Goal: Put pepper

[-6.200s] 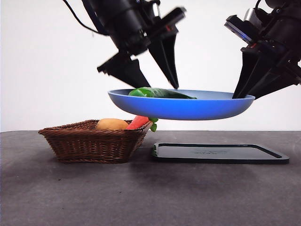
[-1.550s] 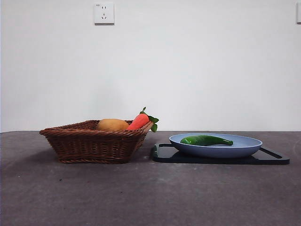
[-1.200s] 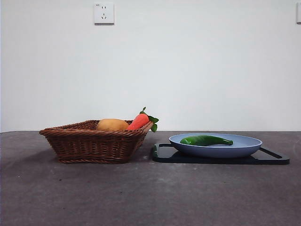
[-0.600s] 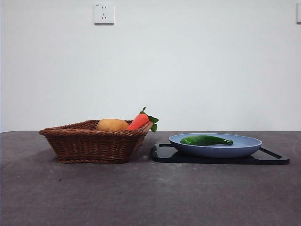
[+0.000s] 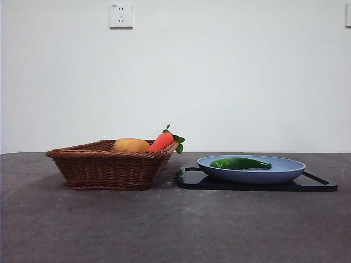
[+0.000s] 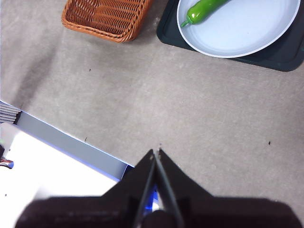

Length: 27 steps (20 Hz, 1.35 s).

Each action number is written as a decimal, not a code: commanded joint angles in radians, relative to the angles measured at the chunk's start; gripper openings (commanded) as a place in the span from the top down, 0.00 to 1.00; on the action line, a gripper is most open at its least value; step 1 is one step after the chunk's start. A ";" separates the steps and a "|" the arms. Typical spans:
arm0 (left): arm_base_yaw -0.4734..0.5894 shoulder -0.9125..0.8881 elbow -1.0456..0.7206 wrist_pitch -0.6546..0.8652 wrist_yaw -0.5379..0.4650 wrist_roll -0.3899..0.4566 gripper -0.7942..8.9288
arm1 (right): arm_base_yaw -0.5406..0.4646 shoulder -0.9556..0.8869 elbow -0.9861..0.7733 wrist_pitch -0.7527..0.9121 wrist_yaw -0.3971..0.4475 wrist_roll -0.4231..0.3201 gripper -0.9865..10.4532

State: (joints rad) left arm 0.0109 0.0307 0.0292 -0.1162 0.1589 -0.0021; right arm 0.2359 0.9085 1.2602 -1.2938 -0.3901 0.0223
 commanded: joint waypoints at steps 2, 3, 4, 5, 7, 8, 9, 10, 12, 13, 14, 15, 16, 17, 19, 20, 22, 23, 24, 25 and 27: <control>0.003 -0.004 -0.023 -0.031 -0.001 -0.025 0.91 | 0.003 0.007 0.016 0.006 0.000 0.006 0.90; 0.003 -0.004 -0.023 -0.042 0.005 -0.024 0.91 | 0.003 0.007 0.016 0.006 0.000 0.006 0.90; 0.003 -0.004 -0.023 -0.040 0.005 -0.024 0.91 | 0.003 0.007 0.016 0.006 0.000 0.006 0.90; 0.003 -0.003 -0.023 -0.033 0.003 -0.024 0.91 | 0.003 0.007 0.016 0.006 0.000 0.006 0.90; 0.003 -0.003 -0.023 -0.027 0.002 -0.024 0.91 | 0.003 0.007 0.016 0.006 0.000 0.006 0.90; 0.003 -0.003 -0.023 -0.027 0.002 -0.024 0.91 | 0.003 0.007 0.016 0.006 0.000 0.006 0.90; 0.003 -0.003 -0.023 -0.027 0.002 -0.024 0.91 | 0.003 0.007 0.016 0.006 0.000 0.006 0.90; 0.003 -0.003 -0.023 -0.027 0.002 -0.024 0.91 | 0.003 0.007 0.016 0.006 0.000 0.006 0.90; 0.003 -0.003 -0.023 -0.027 0.002 -0.024 0.91 | 0.003 0.007 0.016 0.006 0.000 0.006 0.90; 0.003 -0.003 -0.023 -0.027 0.002 -0.024 0.91 | 0.003 0.007 0.016 0.006 0.000 0.006 0.90; 0.003 -0.003 -0.023 -0.027 0.002 -0.024 0.91 | 0.003 0.007 0.016 0.006 0.000 0.006 0.90; 0.003 -0.003 -0.023 -0.027 0.002 -0.024 0.91 | 0.003 0.007 0.016 0.006 0.000 0.006 0.90; 0.003 -0.003 -0.023 -0.027 0.002 -0.024 0.91 | 0.003 0.007 0.016 0.006 0.000 0.006 0.90; 0.003 -0.003 -0.023 -0.027 0.002 -0.024 0.91 | 0.003 0.007 0.016 0.006 0.000 0.005 0.90; 0.003 -0.003 -0.023 -0.027 0.002 -0.024 0.91 | 0.003 0.007 0.016 0.007 0.000 -0.006 0.90; 0.003 -0.003 -0.023 -0.027 0.002 -0.024 0.91 | 0.003 0.007 0.016 0.017 0.003 -0.040 0.90; 0.003 -0.003 -0.023 -0.027 0.002 -0.024 0.91 | -0.025 -0.026 0.002 0.115 0.032 -0.051 0.90; 0.003 -0.003 -0.023 -0.027 0.002 -0.024 0.91 | -0.048 -0.056 -0.018 0.188 0.032 -0.053 0.90; 0.003 -0.003 -0.023 -0.027 0.002 -0.024 0.91 | -0.072 -0.098 -0.053 0.280 0.025 -0.045 0.90; 0.003 -0.003 -0.023 -0.027 0.002 -0.024 0.91 | -0.094 -0.154 -0.111 0.383 0.023 -0.023 0.90; 0.003 -0.003 -0.023 -0.027 0.002 -0.024 0.91 | -0.128 -0.256 -0.245 0.543 0.030 -0.001 0.90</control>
State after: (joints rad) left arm 0.0113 0.0307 0.0174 -0.1547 0.1600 -0.0200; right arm 0.1055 0.6445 1.0245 -0.7689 -0.3622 0.0036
